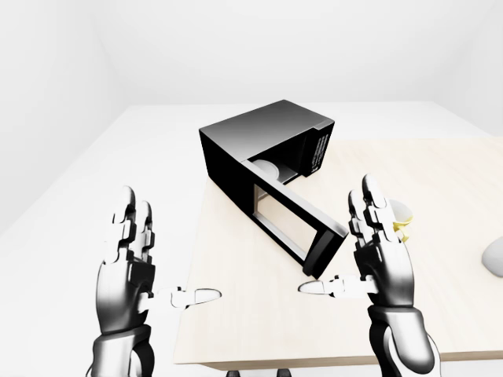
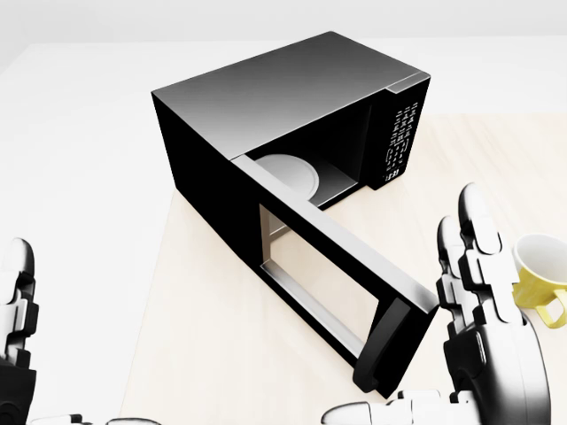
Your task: Close the microwave.
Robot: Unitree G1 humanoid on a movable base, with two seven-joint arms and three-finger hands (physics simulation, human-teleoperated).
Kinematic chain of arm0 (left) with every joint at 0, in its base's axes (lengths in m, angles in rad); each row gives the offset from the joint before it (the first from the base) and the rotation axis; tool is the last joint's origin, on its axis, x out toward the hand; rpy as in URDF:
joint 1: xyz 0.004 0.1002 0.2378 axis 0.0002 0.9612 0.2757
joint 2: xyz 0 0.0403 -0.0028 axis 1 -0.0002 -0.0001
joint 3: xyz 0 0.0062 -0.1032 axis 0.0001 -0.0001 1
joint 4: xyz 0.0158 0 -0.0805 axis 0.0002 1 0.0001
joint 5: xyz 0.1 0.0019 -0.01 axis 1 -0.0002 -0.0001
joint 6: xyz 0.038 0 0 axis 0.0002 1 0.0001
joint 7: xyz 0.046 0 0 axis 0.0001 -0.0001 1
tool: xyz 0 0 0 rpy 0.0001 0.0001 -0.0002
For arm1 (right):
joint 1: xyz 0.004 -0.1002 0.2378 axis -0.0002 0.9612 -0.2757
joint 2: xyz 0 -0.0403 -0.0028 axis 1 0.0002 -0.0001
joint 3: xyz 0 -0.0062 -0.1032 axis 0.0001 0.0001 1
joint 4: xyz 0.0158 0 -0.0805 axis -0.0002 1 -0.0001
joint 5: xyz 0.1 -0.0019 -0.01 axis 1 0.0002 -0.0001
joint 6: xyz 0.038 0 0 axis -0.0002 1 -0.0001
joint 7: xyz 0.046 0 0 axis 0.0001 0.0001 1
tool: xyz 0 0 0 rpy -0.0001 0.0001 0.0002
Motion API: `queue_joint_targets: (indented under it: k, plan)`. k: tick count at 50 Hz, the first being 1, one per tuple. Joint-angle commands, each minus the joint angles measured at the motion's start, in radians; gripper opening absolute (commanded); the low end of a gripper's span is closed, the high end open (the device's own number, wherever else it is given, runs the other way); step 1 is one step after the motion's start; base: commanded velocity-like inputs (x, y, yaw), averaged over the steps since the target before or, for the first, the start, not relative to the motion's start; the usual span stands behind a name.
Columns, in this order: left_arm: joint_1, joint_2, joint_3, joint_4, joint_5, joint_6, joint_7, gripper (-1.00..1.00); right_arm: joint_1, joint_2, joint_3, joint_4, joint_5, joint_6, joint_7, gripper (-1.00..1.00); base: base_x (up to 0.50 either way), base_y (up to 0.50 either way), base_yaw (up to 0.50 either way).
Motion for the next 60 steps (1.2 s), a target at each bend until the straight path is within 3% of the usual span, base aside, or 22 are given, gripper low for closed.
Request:
queue_joint_targets:
  k: [1, 13, 26, 29, 31, 32, 33, 35, 60]
  plan:
    - [-0.001, -0.002, 0.008, -0.003, -0.009, 0.001, -0.005, 1.00, 0.007, 0.000, 0.003, -0.005, 0.003, 0.000, 0.002, 1.00, 0.00, 0.00, 0.00]
    - [-0.003, -0.001, 0.000, 0.001, 0.001, 0.008, -0.003, 1.00, 0.014, -0.005, 0.003, -0.018, 0.009, 0.000, 0.006, 1.00, 0.00, 0.00, 0.00]
    - [0.002, 0.003, -0.008, 0.002, 0.009, 0.007, 0.001, 1.00, 0.015, -0.002, 0.000, -0.019, 0.008, 0.000, 0.009, 1.00, 0.00, 0.47, 0.00]
    - [0.001, 0.002, -0.008, 0.004, 0.013, 0.004, 0.004, 1.00, 0.014, -0.001, 0.000, -0.019, 0.007, 0.000, 0.008, 1.00, 0.00, 0.50, 0.00]
    - [0.004, -0.002, -0.004, 0.003, 0.002, -0.016, 0.006, 1.00, 0.014, -0.001, -0.001, -0.019, 0.003, 0.000, 0.005, 1.00, 0.00, 0.50, 0.00]
    - [0.007, -0.001, -0.005, 0.001, -0.008, -0.011, 0.001, 1.00, 0.019, -0.003, 0.002, -0.022, 0.005, 0.000, 0.010, 1.00, 0.00, 0.50, 0.00]
    - [0.008, -0.003, -0.007, 0.003, 0.025, -0.021, 0.017, 1.00, 0.022, -0.006, 0.009, -0.020, -0.005, 0.000, 0.011, 1.00, 0.00, 0.50, 0.00]
    - [0.006, 0.000, -0.008, 0.004, 0.005, -0.012, 0.006, 1.00, 0.012, -0.003, 0.011, -0.007, -0.005, 0.000, 0.005, 1.00, 0.00, 0.00, 0.00]
    - [0.010, 0.004, -0.015, 0.012, 0.009, -0.021, 0.004, 1.00, 0.005, 0.000, -0.003, 0.001, 0.012, 0.000, -0.004, 1.00, 0.00, 0.00, 0.00]
